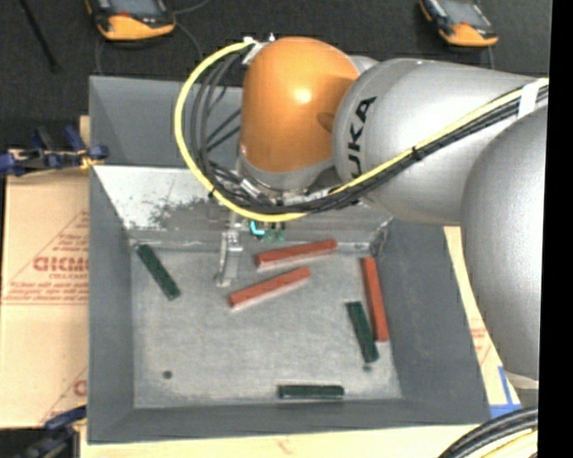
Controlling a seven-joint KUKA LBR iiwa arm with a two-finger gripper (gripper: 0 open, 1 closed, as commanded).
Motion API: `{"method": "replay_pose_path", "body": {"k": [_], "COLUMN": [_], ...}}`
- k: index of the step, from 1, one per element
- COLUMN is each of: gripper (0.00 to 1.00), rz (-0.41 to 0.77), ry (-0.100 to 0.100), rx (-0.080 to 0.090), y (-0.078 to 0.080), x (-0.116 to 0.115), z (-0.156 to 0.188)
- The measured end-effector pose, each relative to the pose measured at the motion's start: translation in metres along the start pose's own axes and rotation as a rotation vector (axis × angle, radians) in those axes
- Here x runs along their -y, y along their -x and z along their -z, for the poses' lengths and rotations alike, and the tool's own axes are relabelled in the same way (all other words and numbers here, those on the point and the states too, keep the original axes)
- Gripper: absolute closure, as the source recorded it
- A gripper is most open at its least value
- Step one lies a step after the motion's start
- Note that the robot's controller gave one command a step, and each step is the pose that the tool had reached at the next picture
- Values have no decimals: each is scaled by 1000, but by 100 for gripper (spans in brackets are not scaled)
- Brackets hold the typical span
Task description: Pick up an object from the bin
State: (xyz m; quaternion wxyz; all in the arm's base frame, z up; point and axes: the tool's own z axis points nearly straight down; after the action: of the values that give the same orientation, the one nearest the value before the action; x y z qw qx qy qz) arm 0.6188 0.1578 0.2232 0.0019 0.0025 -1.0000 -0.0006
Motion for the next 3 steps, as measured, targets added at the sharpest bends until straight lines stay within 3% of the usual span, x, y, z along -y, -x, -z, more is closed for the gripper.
{"method": "replay_pose_path", "body": {"k": [1, 2, 3], "gripper": [100, 0, 0], "rz": [-5, -6, -135], "ry": [2, 2, -3], "rx": [8, 8, 1], "y": [2, 2, -3], "x": [1, 1, 65], "z": [5, 5, -73]}}
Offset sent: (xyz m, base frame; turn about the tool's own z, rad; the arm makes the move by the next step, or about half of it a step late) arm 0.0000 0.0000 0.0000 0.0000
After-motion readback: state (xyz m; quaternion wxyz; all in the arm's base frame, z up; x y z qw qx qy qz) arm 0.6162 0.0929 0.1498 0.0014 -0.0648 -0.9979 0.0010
